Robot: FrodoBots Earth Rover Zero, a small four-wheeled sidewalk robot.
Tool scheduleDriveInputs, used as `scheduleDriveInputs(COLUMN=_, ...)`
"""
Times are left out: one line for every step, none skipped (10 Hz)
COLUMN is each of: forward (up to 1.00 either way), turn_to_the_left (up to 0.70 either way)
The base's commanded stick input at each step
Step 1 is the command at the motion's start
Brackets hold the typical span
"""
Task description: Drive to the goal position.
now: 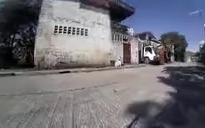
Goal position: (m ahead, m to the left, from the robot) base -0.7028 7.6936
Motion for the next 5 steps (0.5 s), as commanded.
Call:
scheduleDriveInputs(forward=0.00, turn_to_the_left=0.79)
scheduleDriveInputs(forward=0.00, turn_to_the_left=0.79)
scheduleDriveInputs(forward=0.00, turn_to_the_left=0.79)
scheduleDriveInputs(forward=0.00, turn_to_the_left=0.79)
scheduleDriveInputs(forward=0.00, turn_to_the_left=0.79)
